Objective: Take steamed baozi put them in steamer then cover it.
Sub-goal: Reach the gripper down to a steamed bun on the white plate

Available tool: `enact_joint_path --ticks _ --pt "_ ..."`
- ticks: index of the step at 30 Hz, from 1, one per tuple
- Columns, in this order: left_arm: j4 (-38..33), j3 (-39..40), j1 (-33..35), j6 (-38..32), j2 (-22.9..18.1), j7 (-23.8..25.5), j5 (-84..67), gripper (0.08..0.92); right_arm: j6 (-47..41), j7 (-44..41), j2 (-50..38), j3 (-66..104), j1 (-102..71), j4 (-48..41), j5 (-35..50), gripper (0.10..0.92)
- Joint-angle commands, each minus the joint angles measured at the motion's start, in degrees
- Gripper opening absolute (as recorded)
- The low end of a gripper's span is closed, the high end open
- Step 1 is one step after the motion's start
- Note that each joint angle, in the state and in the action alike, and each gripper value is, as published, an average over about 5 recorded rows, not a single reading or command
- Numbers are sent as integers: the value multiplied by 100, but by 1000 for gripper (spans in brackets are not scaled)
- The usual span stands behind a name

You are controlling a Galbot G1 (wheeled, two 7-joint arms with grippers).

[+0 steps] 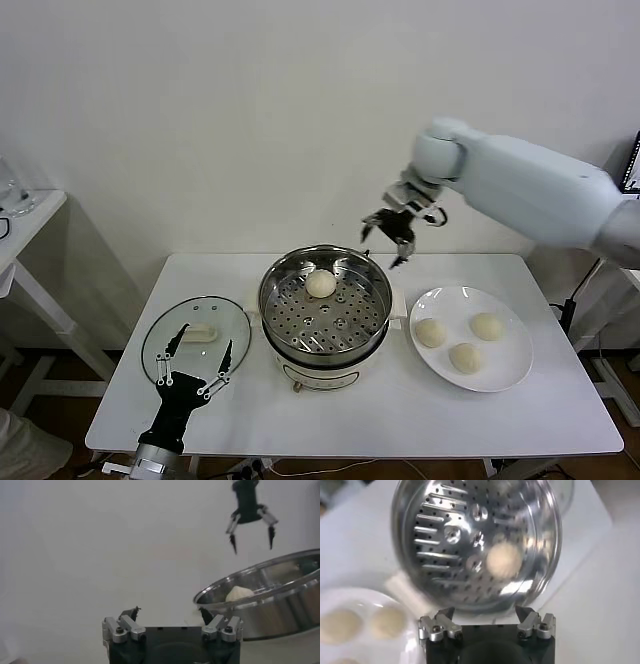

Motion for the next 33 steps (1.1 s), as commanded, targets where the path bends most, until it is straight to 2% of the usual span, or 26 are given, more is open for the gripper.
enact_joint_path --ticks 1,8,17,33 --pt "-2 26 -5 -6 5 -6 3 823 -1098 175 -1122 -936 197 246 1084 823" --pt "6 37 -4 -20 -29 -38 2 823 -1218 524 -1299 -1108 -481 316 927 823" --pt "11 16 26 -29 -74 -64 4 823 -1255 1372 -1084 -729 -1351 9 889 823" --pt "45 -24 130 -160 -101 -83 39 823 -1234 1643 -488 -309 -1843 -577 757 823"
